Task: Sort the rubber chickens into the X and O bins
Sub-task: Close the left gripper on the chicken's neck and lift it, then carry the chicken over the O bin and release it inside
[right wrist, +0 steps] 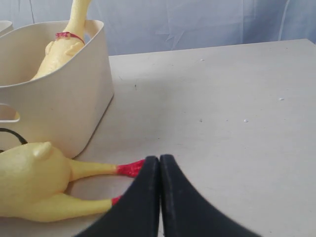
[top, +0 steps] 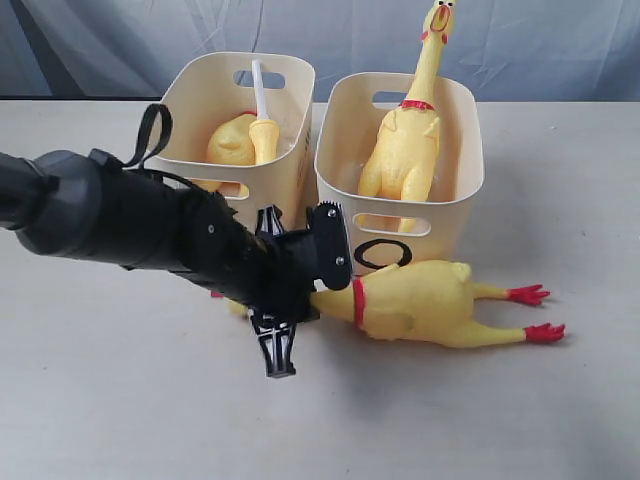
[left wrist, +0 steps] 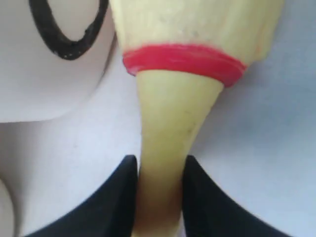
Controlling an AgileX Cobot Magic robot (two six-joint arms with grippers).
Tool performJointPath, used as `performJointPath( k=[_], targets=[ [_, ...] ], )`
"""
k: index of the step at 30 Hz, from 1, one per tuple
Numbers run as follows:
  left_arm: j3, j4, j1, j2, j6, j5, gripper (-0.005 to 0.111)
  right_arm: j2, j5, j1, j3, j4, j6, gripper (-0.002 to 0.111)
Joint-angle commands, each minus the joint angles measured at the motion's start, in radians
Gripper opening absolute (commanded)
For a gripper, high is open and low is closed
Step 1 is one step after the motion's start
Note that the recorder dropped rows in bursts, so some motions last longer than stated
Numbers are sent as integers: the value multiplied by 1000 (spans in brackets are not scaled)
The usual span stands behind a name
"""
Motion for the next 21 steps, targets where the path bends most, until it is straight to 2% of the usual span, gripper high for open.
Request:
performJointPath(
  k=[1, 6, 8, 10, 13, 16, 18, 19, 21],
  targets=[
    [-4, -46, -4, -95, -94, 288, 0, -6, -8, 3, 2, 1, -1, 0],
    [-6, -81, -4, -235, -99, 660, 0, -6, -8, 3, 2, 1, -1, 0],
    [-6, -174, -4, -291, -100, 734, 0, -6, -11, 3, 2, 1, -1, 0],
    [-6, -311, -4, -356, -64, 725, 0, -6, -11, 3, 2, -1, -1, 0],
    [-13, -540, -4, -445, 105, 601, 0, -6, -11, 3, 2, -1, -1, 0],
    [-13, -838, -4, -498, 327, 307, 0, -6, -11, 3, 2, -1, -1, 0],
    [-15, -1171, -4, -501, 538, 80, 0, -6, -11, 3, 2, -1, -1, 0],
    [-24, -1195, 0, -490, 635, 20, 0, -6, -11, 3, 2, -1, -1, 0],
    [-41, -1195, 13, -459, 638, -5, 0, -6, -11, 3, 2, -1, -1, 0]
  ],
)
